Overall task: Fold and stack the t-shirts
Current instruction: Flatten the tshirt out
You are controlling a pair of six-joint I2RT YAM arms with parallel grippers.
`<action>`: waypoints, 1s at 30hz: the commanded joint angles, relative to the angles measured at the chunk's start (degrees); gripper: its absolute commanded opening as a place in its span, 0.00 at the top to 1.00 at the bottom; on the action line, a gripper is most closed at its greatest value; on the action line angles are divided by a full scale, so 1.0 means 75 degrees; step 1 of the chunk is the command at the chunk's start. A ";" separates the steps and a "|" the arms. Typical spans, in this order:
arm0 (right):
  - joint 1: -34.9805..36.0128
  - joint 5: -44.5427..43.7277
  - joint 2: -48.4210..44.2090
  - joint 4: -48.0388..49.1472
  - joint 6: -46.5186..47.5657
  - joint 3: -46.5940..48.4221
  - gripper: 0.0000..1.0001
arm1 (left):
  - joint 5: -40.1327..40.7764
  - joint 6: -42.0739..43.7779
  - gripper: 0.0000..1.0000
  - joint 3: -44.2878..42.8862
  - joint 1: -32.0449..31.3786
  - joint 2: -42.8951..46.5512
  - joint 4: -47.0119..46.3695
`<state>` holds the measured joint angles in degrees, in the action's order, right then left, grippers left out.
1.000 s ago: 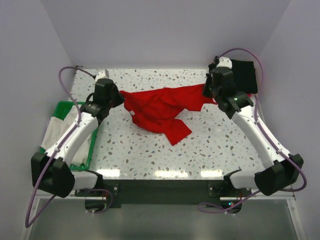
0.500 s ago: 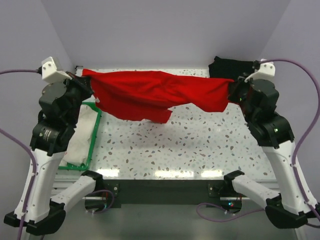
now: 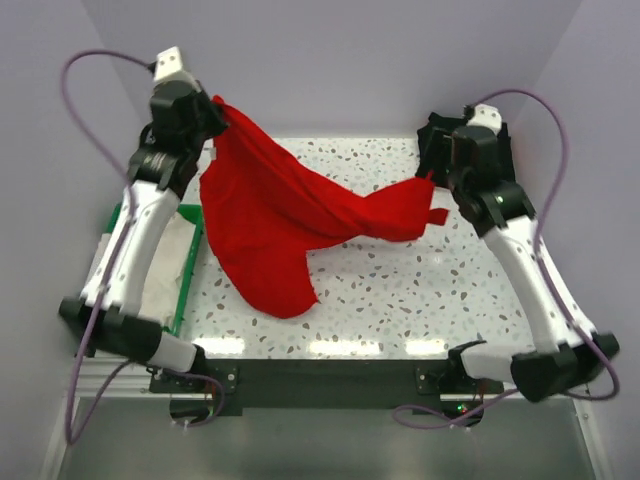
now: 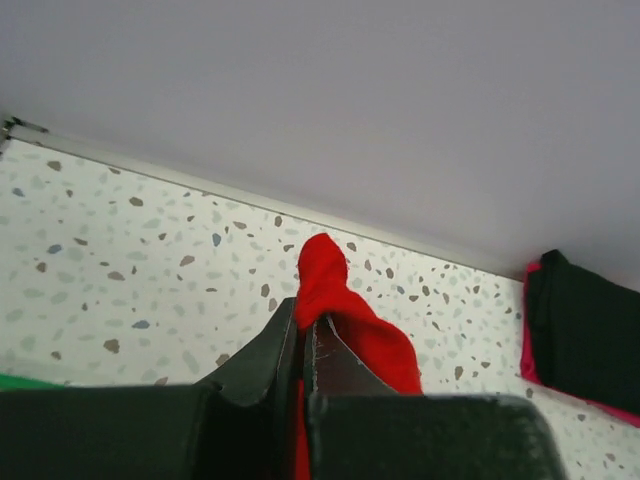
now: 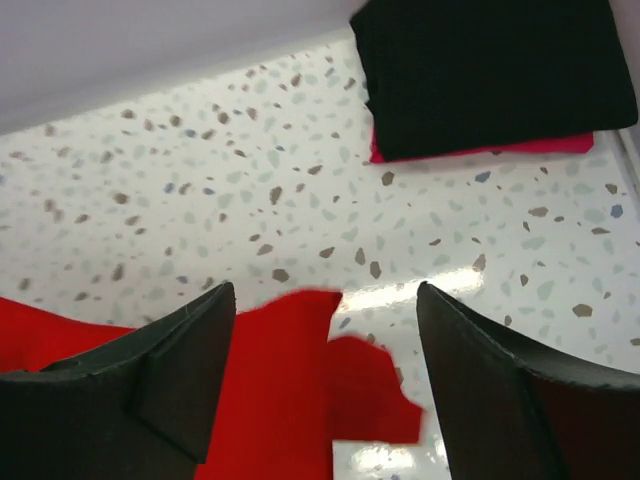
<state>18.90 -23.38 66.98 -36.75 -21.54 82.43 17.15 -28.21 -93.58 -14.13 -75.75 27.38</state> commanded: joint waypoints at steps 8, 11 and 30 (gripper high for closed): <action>-0.1160 0.1522 0.2298 0.0586 -0.0491 -0.0344 0.07 | -0.1771 0.0011 0.30 -0.0811 0.0841 -0.3650 -0.0211; -0.1125 0.2071 0.1876 0.1301 -0.0806 -0.1819 0.08 | -0.1279 -0.0492 0.27 0.1124 0.0853 -0.2372 -0.0509; 0.0190 0.0502 0.2962 0.3410 -0.1769 -0.3633 0.17 | -0.0716 -0.2356 0.41 0.7461 -0.0541 0.1065 -0.1247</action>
<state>22.79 -17.12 86.72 -17.02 -32.95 52.12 9.32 -43.42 -38.65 -16.16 -67.61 21.76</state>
